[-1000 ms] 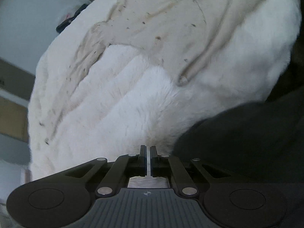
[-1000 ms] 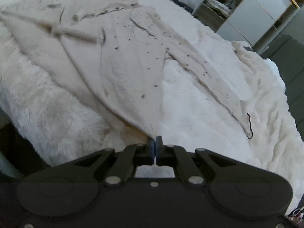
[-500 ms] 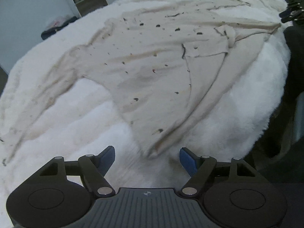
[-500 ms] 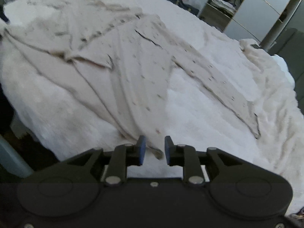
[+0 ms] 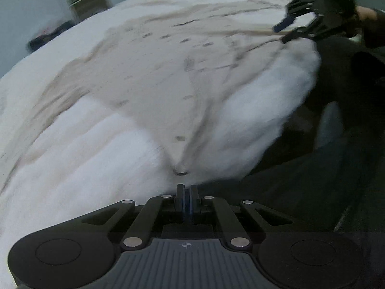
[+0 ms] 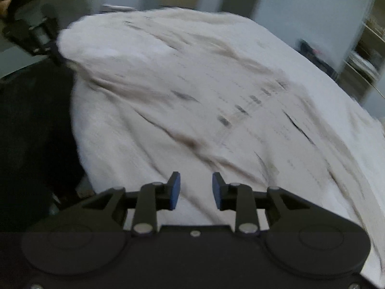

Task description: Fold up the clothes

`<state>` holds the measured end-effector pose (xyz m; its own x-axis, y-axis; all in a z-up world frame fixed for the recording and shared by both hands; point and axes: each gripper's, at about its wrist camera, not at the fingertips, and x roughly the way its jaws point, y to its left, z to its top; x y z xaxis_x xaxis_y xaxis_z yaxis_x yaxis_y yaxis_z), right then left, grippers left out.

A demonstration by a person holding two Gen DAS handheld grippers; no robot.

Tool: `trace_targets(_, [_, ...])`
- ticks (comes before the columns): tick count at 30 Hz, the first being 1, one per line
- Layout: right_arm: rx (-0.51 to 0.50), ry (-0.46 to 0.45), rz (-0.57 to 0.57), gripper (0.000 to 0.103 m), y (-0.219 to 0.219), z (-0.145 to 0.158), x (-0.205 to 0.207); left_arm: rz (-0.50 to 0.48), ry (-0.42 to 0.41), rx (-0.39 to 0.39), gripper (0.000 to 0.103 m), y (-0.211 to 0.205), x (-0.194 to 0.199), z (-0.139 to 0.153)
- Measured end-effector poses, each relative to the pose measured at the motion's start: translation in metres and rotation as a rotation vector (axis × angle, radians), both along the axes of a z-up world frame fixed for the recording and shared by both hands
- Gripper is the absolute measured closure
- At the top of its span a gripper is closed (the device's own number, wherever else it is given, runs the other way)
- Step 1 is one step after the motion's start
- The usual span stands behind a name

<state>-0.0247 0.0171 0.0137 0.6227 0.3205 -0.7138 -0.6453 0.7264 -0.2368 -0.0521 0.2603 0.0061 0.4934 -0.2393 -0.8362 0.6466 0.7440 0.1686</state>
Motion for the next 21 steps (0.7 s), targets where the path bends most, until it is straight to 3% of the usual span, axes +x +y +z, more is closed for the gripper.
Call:
trace_targets(3, [0.017,-0.022,-0.002,0.069,0.011,0.000,0.037,0.081,-0.018,-0.074,0.100,0.015,-0.006,0.010])
trace_targets(5, [0.037,-0.022,-0.011,0.063,0.014,0.000,0.057,0.094,-0.034,-0.135,0.084,0.009,-0.004,0.014])
trace_targets(7, [0.159,0.098,-0.035,0.061,0.007,-0.008,0.099,0.077,-0.048,-0.176,0.057,-0.003,0.000,0.016])
trace_targets(9, [0.268,0.231,-0.055,0.061,0.001,-0.021,0.137,0.043,-0.071,-0.181,0.052,-0.024,0.008,0.014])
trace_targets(12, [0.301,0.305,-0.097,0.062,-0.003,-0.041,0.164,0.014,-0.085,-0.162,0.052,-0.049,0.023,0.008])
trace_targets(13, [0.309,0.336,-0.089,0.069,-0.004,-0.046,0.164,-0.001,-0.084,-0.161,0.052,-0.061,0.028,0.005])
trace_targets(14, [0.316,0.366,-0.077,0.090,-0.005,-0.051,0.163,-0.014,-0.082,-0.160,0.052,-0.070,0.032,0.002])
trace_targets(15, [0.317,0.378,-0.043,0.101,-0.005,-0.051,0.156,-0.023,-0.081,-0.157,0.052,-0.074,0.033,0.001])
trace_targets(21, [0.252,0.396,0.223,0.090,-0.027,-0.036,0.079,-0.062,-0.067,-0.156,0.049,-0.084,0.033,-0.006])
